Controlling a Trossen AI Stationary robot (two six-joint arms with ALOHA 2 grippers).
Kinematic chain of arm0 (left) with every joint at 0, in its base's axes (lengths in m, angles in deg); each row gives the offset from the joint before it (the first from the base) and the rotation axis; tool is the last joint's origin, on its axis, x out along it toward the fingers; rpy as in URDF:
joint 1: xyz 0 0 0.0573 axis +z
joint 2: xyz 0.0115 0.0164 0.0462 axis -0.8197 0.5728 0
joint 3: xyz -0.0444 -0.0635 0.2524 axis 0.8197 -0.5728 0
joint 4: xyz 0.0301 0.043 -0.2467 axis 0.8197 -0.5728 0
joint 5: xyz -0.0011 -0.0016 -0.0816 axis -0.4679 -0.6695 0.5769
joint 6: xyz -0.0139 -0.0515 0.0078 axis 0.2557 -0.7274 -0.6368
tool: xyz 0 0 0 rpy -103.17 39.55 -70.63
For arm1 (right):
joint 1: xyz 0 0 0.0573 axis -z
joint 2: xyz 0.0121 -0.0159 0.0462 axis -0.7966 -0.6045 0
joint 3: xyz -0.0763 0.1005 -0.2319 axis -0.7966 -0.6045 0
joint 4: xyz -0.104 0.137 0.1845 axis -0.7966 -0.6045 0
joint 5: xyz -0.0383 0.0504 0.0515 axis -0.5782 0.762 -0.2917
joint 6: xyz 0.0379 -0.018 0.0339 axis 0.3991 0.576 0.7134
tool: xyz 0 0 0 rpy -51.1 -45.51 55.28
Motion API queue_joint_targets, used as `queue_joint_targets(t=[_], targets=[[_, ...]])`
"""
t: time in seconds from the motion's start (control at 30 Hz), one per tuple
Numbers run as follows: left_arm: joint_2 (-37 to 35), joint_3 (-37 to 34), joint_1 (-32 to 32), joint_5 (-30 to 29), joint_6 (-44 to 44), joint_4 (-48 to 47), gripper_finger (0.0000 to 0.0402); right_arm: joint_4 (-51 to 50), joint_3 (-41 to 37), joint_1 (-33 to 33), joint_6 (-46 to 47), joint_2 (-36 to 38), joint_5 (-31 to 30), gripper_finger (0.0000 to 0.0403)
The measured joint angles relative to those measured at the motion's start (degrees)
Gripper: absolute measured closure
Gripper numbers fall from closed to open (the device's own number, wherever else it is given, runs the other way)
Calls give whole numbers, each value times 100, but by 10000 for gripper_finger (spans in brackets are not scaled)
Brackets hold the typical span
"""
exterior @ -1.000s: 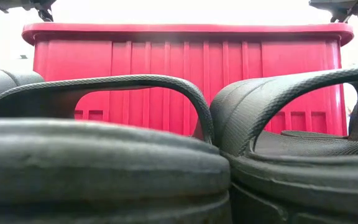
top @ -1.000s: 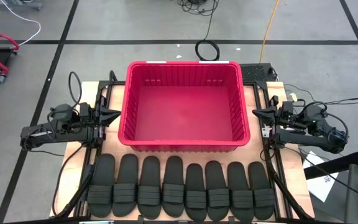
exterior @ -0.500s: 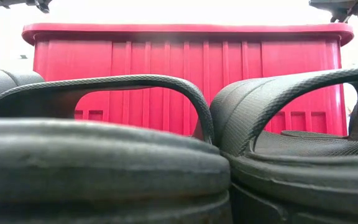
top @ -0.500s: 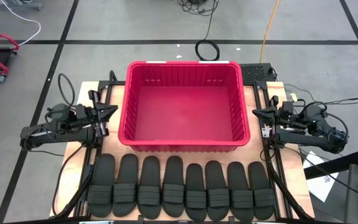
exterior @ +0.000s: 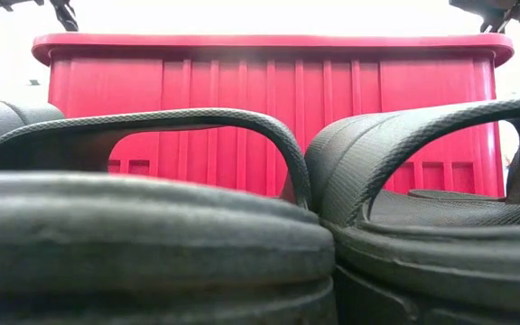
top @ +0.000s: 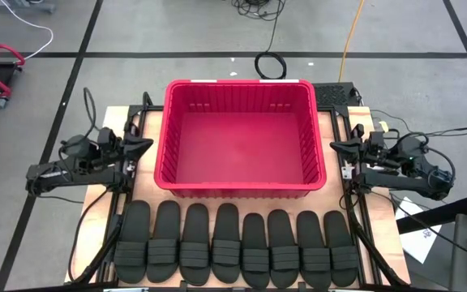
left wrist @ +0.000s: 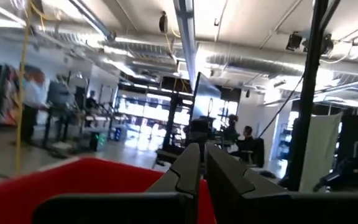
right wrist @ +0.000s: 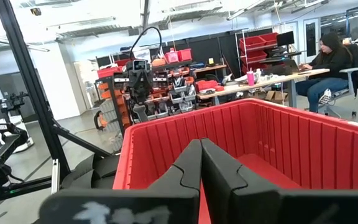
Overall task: Pick and place slides into bin
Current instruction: Put the black slide into the red bin
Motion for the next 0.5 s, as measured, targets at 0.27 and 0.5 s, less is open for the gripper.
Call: queue_joint_targets(t=[0.27, 0.5], targets=[[324, 2, 0, 254, -1008, 156, 371, 2, 0, -1, -203, -2, -28, 403], [800, 104, 2, 398, -1280, 1317, 371, -103, -3, -1, -125, -2, -2, 403]])
